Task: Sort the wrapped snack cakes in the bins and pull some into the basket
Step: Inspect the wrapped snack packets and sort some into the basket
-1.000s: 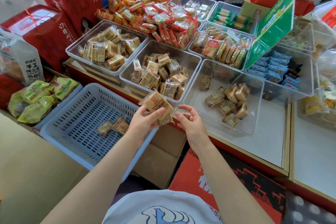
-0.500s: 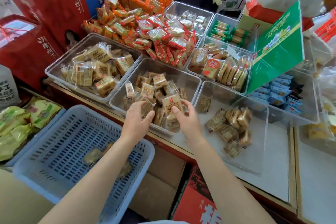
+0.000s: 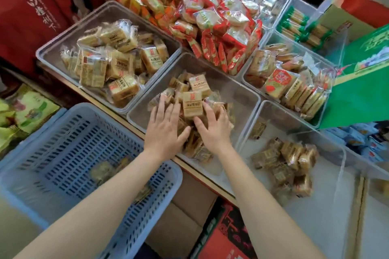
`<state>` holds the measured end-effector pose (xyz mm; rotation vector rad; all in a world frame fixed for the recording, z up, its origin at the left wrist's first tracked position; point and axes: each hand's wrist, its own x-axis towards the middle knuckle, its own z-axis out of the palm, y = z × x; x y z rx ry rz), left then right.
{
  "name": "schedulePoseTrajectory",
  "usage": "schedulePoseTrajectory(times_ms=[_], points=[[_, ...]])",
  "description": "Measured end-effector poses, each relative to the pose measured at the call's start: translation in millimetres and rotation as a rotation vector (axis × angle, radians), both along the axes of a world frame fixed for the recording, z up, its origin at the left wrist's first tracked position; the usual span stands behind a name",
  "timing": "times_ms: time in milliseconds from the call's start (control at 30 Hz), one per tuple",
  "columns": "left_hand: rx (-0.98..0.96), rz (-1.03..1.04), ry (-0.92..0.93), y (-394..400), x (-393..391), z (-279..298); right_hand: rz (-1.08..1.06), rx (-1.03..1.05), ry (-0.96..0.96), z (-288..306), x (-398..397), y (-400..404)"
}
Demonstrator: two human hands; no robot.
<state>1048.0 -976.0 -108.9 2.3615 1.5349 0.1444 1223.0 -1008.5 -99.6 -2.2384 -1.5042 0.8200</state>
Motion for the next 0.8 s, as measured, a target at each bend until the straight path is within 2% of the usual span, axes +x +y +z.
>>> schedulePoseTrajectory(times_ms=[133,200,267,367,467,600,700,800], points=[[-0.012,-0.008,0.022,1,1,1,0.01,-0.019,-0.03,-4,1,8],[-0.056,0.008,-0.037,-1,0,6,0.002,-0.027,0.073,6,5,6],[-0.059,0.046,-0.133,-7,-1,12,-0.033,0.089,0.216,19,13,-6],[0.093,-0.03,-0.202,-31,14,21,-0.227,0.362,0.353,38,39,-41],[0.149,-0.254,-0.25,-60,59,20,-0.558,0.482,0.379,44,77,-75],[0.017,-0.398,-0.122,-80,124,5,-0.779,0.293,0.477,33,128,-100],[-0.038,-0.372,-0.019,-82,139,-10,-0.787,0.185,0.51,14,146,-100],[-0.031,-0.334,-0.043,-85,143,-13,-0.76,0.118,0.548,-8,158,-76]])
